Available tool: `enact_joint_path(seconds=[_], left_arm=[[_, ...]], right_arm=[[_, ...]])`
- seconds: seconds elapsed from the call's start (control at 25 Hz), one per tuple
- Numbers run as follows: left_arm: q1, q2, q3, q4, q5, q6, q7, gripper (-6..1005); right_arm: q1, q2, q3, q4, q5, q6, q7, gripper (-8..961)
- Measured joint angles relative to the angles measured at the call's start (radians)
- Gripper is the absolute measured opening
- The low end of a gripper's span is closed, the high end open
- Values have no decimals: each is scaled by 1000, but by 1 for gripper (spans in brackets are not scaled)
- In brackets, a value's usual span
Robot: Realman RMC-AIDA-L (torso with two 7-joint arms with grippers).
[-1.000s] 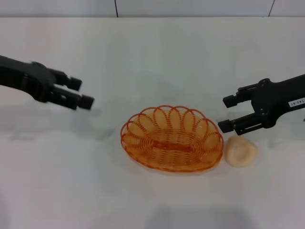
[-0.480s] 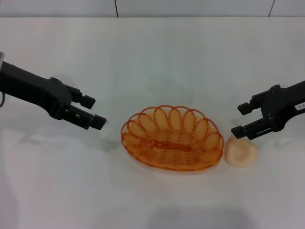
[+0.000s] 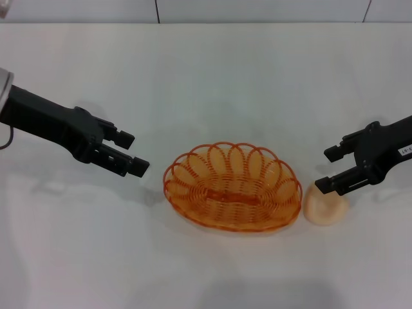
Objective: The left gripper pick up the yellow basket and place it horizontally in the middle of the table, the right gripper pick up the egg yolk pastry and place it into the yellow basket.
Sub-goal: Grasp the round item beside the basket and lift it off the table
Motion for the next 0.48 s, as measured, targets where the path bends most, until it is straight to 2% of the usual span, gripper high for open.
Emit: enact_joint_path(seconds=[0.48], left_arm=[[-11,-29,23,-2,3,-3,-3,858]], right_arm=[[-22,1,-17,6,-21,22,0,742]])
